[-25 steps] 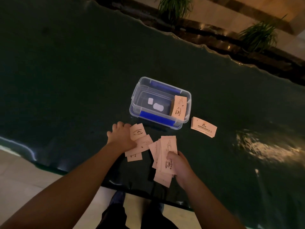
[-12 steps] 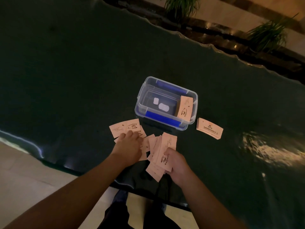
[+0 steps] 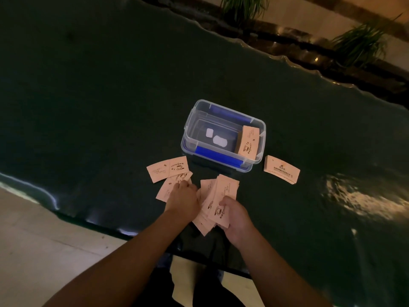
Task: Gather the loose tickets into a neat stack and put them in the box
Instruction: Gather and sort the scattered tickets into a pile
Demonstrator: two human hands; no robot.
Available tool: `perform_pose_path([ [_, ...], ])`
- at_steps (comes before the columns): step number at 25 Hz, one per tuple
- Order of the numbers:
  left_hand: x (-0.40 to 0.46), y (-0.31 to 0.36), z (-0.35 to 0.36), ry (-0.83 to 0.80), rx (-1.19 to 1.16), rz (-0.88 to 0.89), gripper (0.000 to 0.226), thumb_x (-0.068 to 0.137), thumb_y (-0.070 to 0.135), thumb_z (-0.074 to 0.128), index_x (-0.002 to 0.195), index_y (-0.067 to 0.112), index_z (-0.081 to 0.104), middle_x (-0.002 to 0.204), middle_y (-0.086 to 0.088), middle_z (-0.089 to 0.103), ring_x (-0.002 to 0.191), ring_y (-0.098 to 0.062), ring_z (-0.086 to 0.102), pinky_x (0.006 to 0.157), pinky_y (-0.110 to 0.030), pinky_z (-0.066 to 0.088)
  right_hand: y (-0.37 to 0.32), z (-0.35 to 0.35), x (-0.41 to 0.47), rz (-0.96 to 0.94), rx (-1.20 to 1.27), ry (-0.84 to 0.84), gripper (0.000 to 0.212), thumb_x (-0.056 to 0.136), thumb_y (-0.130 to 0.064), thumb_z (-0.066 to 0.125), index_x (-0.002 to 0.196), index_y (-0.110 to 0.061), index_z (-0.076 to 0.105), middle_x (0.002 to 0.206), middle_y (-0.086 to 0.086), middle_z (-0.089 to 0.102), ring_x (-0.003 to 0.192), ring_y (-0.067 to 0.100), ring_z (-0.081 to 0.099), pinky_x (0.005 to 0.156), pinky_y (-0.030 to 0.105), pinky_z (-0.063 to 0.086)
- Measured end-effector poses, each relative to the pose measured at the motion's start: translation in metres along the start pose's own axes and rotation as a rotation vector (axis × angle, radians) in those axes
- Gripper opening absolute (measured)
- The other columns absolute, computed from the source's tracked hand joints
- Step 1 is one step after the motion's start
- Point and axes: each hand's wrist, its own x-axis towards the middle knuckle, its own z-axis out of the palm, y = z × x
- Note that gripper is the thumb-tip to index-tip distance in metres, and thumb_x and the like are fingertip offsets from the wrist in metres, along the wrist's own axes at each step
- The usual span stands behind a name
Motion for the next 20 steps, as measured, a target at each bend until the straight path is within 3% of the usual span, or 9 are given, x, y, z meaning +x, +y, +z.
perform_pose_path([
  [4, -0.010, 0.008, 0.010, -0.037, -0.014, -0.001, 0.041, 0.102, 0.020, 0.054, 0.142, 0.011, 0.056, 0.140, -0.010, 0.057, 0.129, -0.025, 0.050, 0.113, -0.039, 0.044, 0.010, -0.002, 0.003, -0.037, 0.035, 0.013, 0.037, 0.095, 0.000, 0.056, 0.122, -0.022, 0.066, 0.120, 0.018, 0.076, 0.110, 0.037, 0.072, 0.096, 0.056, 0.059],
  [9, -0.032, 0.011, 0.029, -0.062, -0.276, -0.020, 0.035, 0.100, 0.019, 0.057, 0.134, 0.014, 0.063, 0.129, -0.008, 0.059, 0.122, -0.024, 0.055, 0.106, -0.042, 0.050, 0.009, -0.010, 0.003, -0.097, -0.023, 0.012, 0.041, 0.097, -0.006, 0.059, 0.135, -0.020, 0.063, 0.124, 0.016, 0.076, 0.109, 0.037, 0.074, 0.088, 0.053, 0.061],
  [12, -0.038, -0.002, 0.030, 0.063, -0.314, -0.078, 0.034, 0.098, 0.028, 0.061, 0.132, 0.023, 0.061, 0.130, 0.000, 0.057, 0.120, -0.016, 0.054, 0.104, -0.037, 0.052, 0.006, -0.016, 0.002, -0.101, -0.036, 0.019, 0.037, 0.099, -0.009, 0.060, 0.132, -0.024, 0.065, 0.119, 0.014, 0.079, 0.105, 0.035, 0.077, 0.084, 0.053, 0.063],
  [17, -0.031, -0.039, 0.022, 0.274, -0.150, -0.333, 0.073, 0.082, 0.058, 0.074, 0.137, 0.020, 0.046, 0.136, -0.005, 0.051, 0.122, -0.022, 0.053, 0.100, -0.040, 0.053, 0.000, -0.017, -0.002, -0.087, -0.031, -0.008, 0.042, 0.098, -0.009, 0.061, 0.136, -0.027, 0.063, 0.123, 0.014, 0.077, 0.108, 0.036, 0.076, 0.088, 0.058, 0.063],
  [20, -0.022, -0.052, 0.017, 0.288, -0.091, -0.411, 0.093, 0.072, 0.072, 0.075, 0.140, 0.016, 0.046, 0.136, -0.008, 0.048, 0.122, -0.025, 0.053, 0.098, -0.042, 0.052, -0.002, -0.012, -0.005, -0.082, -0.055, -0.035, 0.041, 0.098, -0.010, 0.061, 0.134, -0.030, 0.064, 0.123, 0.015, 0.077, 0.108, 0.035, 0.077, 0.092, 0.060, 0.062],
])
